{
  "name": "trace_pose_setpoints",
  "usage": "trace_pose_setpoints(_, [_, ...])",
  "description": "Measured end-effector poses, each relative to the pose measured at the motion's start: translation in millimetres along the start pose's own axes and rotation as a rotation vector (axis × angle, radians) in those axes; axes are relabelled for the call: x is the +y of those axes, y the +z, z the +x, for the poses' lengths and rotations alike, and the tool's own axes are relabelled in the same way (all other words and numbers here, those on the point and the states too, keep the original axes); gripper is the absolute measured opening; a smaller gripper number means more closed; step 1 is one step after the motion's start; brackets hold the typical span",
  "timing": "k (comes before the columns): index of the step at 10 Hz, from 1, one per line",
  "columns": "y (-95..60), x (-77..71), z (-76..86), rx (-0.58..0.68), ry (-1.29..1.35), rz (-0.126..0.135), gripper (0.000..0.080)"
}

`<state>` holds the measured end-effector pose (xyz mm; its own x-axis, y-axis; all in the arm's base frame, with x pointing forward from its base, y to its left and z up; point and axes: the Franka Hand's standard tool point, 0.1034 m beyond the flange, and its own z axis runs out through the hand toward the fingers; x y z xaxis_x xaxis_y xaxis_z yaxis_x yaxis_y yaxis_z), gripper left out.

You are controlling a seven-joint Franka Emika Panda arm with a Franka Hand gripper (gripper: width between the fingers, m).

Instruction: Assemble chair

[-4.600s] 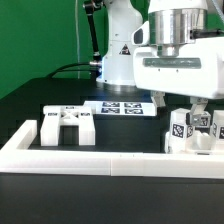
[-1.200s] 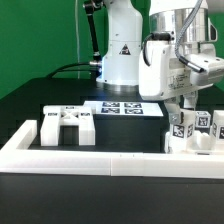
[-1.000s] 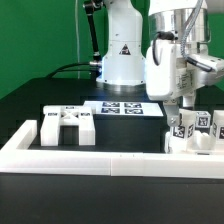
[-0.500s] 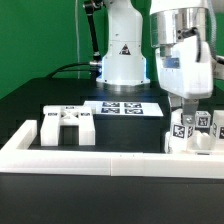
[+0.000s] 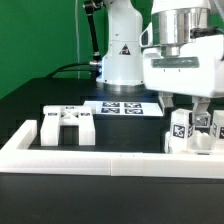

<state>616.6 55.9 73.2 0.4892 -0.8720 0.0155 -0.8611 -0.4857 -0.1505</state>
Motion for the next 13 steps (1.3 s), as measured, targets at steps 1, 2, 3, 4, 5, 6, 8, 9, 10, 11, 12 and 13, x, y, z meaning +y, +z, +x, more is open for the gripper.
trace_pose_setpoints(1, [-1.1,0.6,2.8,0.001,-0.092,-0.016,0.0649])
trace_pose_setpoints(2, [-2.2,-0.5,3.2,0.006,-0.179,-0.030,0.0649])
trace_pose_setpoints(3, [-2.8,-1.7,2.6,0.013,-0.244,-0.039,0.0649])
trace_pose_setpoints(4, [-3.0,-1.9,2.8,0.017,-0.284,-0.043,0.0649])
trace_pose_setpoints(5, [-3.1,-1.9,3.3,0.018,-0.307,-0.044,0.0649])
trace_pose_setpoints(6, [-3.1,-1.8,3.5,0.018,-0.303,-0.044,0.0526])
trace_pose_setpoints(8, [-3.1,-1.7,3.6,0.018,-0.303,-0.044,0.0391])
trace_pose_setpoints(9, [-3.1,-1.7,3.8,0.018,-0.303,-0.044,0.0290])
trace_pose_setpoints(10, [-3.1,-1.5,4.0,0.019,-0.273,-0.044,0.0290])
trace_pose_setpoints(11, [-3.2,-1.4,4.3,0.019,-0.261,-0.044,0.0290])
trace_pose_setpoints(12, [-3.2,-1.3,4.5,0.021,-0.183,-0.043,0.0290])
trace_pose_setpoints(13, [-3.3,-1.1,5.0,0.023,-0.104,-0.042,0.0290])
